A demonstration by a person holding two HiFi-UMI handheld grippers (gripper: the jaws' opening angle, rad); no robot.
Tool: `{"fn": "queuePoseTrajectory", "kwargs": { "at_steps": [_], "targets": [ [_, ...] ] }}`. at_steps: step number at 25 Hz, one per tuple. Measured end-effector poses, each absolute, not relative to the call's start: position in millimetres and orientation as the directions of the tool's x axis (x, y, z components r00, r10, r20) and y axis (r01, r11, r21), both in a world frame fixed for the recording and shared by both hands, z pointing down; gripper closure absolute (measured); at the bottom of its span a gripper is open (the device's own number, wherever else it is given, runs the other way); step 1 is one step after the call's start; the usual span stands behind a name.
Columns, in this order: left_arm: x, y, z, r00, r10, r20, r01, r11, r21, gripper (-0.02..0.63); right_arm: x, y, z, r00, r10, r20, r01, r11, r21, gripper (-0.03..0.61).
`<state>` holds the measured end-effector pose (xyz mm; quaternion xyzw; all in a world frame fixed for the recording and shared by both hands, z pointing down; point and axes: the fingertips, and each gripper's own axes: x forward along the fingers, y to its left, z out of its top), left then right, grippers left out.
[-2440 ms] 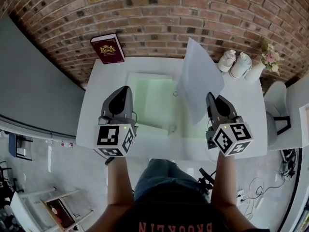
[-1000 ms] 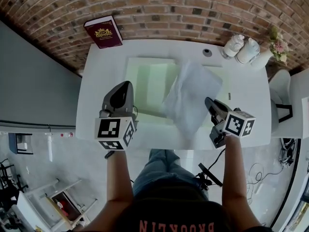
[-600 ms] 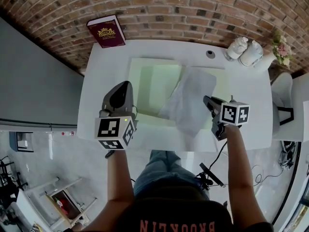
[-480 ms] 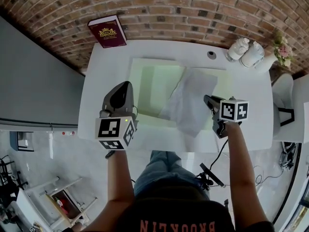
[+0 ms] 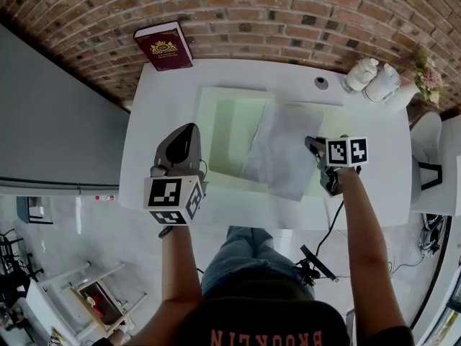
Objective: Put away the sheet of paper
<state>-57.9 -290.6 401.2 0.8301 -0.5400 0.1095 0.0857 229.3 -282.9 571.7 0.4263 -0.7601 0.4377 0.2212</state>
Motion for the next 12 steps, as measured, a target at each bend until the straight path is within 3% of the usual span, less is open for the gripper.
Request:
{"fn": "queuePoseTrajectory", "kwargs": {
  "at_steps": [12],
  "targets": [
    [-76, -297, 408, 0.371, -0.879, 0.3, -0.923, -0.384, 0.018, 0.623, 208, -305, 593, -0.56, -0.436, 0.704, -0.813, 0.128, -0.568, 0.577]
  ]
}}
